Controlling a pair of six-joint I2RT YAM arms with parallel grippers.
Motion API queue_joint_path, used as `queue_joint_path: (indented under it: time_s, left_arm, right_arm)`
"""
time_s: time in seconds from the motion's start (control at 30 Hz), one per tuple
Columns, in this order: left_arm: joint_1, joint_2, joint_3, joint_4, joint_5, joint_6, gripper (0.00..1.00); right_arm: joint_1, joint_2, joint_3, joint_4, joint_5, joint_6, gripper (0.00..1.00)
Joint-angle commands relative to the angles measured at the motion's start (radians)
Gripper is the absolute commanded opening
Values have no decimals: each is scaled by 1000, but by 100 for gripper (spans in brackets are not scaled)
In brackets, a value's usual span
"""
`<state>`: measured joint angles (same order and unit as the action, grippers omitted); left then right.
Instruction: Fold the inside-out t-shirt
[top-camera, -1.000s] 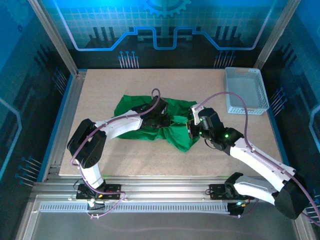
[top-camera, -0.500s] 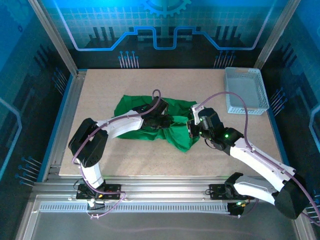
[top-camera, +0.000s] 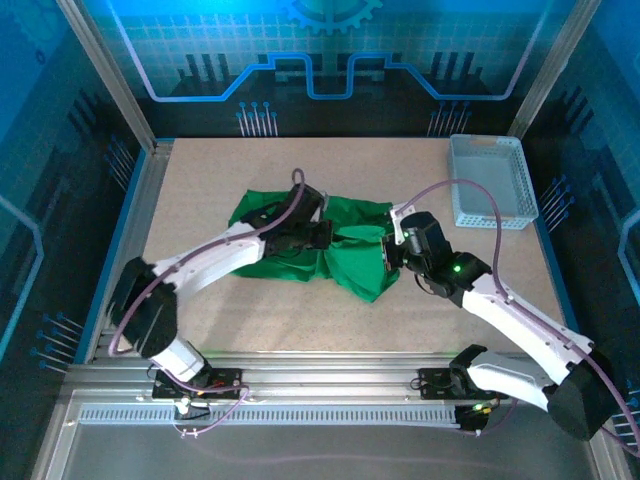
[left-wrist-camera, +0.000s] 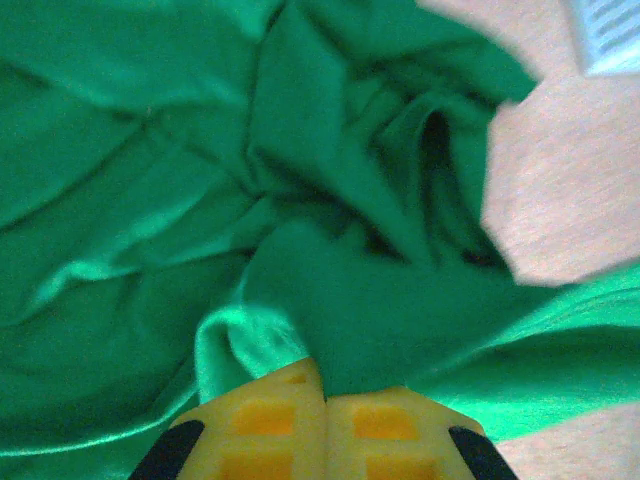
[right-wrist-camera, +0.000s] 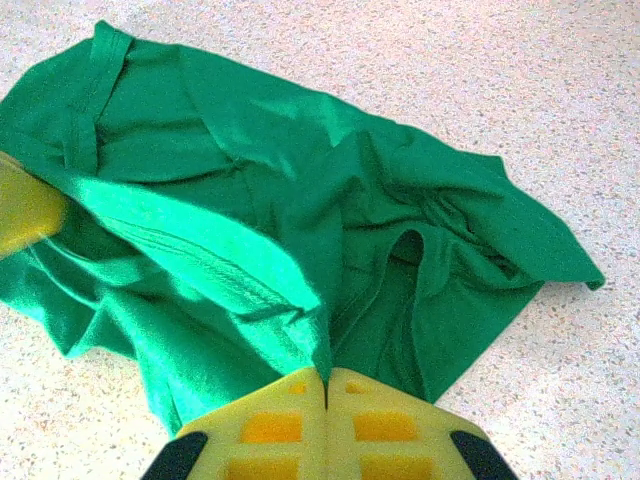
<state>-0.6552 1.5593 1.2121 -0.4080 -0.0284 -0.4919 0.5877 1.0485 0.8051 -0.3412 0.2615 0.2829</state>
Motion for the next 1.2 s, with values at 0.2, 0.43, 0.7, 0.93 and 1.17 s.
queue_joint_path:
  time_s: [0.2, 0.43, 0.7, 0.93, 1.17]
  left_arm:
    - [96, -70, -121, 127, 101, -59, 0]
    - [97, -35, -97, 71, 72, -36, 31]
    - [256, -79, -175, -152, -194, -74, 49]
    - [479, -65, -282, -135, -173, -129, 51]
    - [471, 19, -277, -57, -26, -127, 50]
  right_arm:
    - [-74, -57, -4, 0, -46, -5, 0]
    - [-114, -69, 12, -22, -48, 25, 0]
    - [-291, -135, 13, -109, -14, 105, 0]
    - [-413, -178, -60, -117, -66, 169, 0]
    - [-425, -183, -70, -111, -102, 162, 0]
